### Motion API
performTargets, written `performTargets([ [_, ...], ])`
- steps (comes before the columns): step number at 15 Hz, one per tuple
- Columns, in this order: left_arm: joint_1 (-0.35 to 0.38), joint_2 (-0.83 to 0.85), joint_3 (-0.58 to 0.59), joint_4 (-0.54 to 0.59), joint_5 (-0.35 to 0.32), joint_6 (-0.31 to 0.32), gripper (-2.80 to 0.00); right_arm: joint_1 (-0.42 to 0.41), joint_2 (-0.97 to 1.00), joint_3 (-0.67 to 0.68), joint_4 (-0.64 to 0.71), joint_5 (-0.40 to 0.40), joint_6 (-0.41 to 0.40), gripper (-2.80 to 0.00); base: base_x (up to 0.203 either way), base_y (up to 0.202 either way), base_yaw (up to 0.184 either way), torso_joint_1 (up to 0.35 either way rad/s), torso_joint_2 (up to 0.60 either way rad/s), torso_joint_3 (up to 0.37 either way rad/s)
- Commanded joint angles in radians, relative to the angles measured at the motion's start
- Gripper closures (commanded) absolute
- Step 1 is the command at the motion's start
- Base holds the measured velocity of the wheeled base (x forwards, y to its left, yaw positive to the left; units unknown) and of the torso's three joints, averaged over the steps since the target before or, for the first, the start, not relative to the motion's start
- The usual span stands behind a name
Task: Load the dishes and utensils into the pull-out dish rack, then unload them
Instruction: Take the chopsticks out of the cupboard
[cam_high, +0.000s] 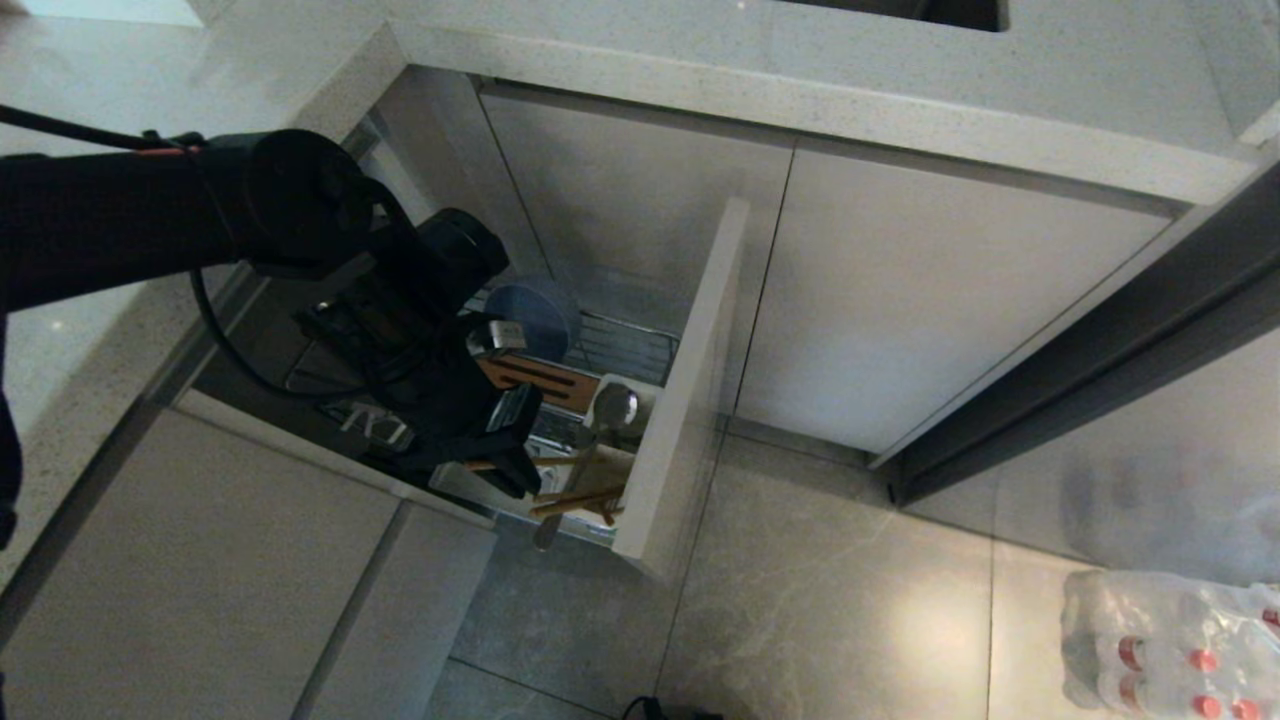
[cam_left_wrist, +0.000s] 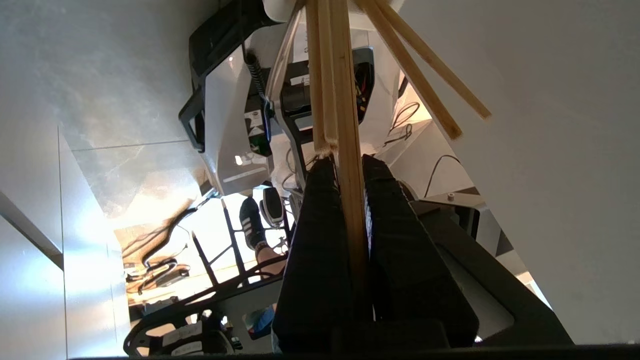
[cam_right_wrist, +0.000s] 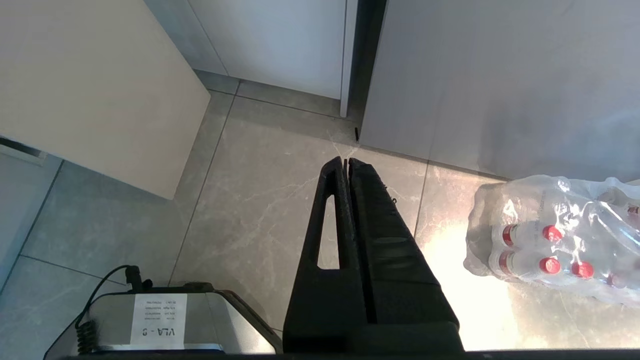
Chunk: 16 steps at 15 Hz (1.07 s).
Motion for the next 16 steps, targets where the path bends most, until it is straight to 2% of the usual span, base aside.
performTargets([
  [1,0.000,-0.020,0.000,0.007,-0.002,-0.002,0.00,0.000,0.001,0.000,0.000,0.000,0.000,0.00,0.000,0.000,0.000,0.000,0.00,0.000],
  [16,0.001,-0.190,0.002,0.008,0.001,-0.017,0.00,0.000,0.001,0.000,0.000,0.000,0.000,0.00,0.000,0.000,0.000,0.000,0.00,0.000],
])
